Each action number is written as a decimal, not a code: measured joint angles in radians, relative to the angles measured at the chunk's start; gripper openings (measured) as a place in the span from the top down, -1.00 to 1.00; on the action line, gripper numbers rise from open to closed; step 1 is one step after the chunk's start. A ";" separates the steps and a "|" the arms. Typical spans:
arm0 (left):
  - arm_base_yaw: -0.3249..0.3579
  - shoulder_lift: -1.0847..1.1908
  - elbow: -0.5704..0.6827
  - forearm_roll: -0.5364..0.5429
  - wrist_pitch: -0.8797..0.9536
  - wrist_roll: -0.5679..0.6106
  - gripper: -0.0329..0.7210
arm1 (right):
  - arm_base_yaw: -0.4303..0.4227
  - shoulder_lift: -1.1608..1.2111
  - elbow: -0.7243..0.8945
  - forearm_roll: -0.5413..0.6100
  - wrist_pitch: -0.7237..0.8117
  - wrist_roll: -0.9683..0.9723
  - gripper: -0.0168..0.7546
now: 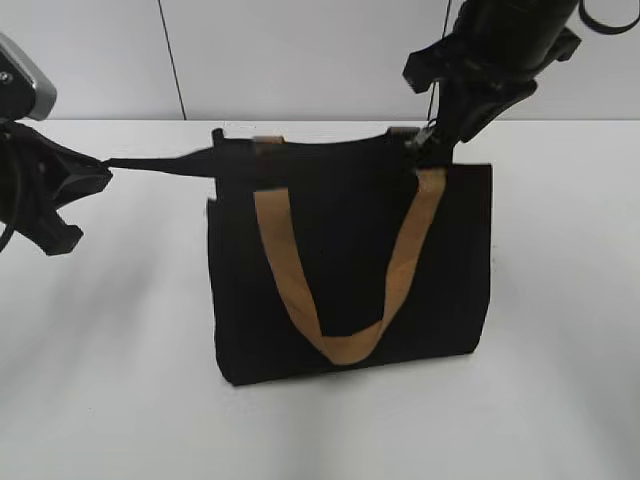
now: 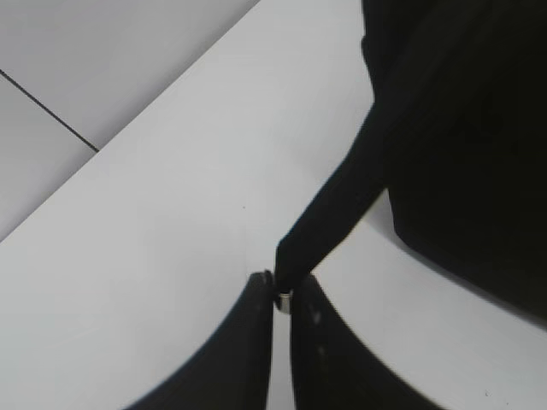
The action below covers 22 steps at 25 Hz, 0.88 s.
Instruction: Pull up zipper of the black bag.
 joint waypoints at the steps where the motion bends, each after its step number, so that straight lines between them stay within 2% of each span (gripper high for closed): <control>1: 0.001 -0.001 0.000 -0.005 0.003 -0.006 0.72 | -0.004 -0.013 0.000 0.000 0.000 -0.003 0.56; 2: 0.002 -0.003 0.000 -0.011 0.008 -0.020 0.59 | -0.006 -0.025 0.000 0.005 0.000 -0.006 0.41; 5: 0.002 -0.021 0.000 -0.038 0.012 -0.073 -0.03 | -0.008 -0.063 0.000 0.020 0.000 -0.007 -0.05; 7: 0.002 -0.040 0.000 -0.042 0.006 -0.117 -0.39 | -0.008 -0.085 0.000 0.028 0.001 -0.008 -0.18; 8: 0.002 -0.050 0.000 -0.043 -0.001 -0.135 -0.49 | -0.008 -0.094 0.000 0.030 0.001 -0.008 -0.21; 13: 0.002 -0.153 0.000 -0.047 -0.020 -0.253 -0.59 | -0.008 -0.145 0.000 0.024 0.001 -0.009 -0.25; 18: 0.002 -0.247 0.000 -0.034 -0.022 -0.375 -0.54 | -0.008 -0.201 0.000 -0.028 0.002 -0.004 -0.25; 20: 0.002 -0.270 0.000 0.003 -0.011 -0.419 -0.47 | -0.008 -0.217 0.000 -0.043 0.002 -0.002 -0.25; 22: 0.002 -0.289 0.000 0.097 0.041 -0.512 -0.40 | -0.008 -0.230 0.000 -0.049 0.002 -0.001 -0.25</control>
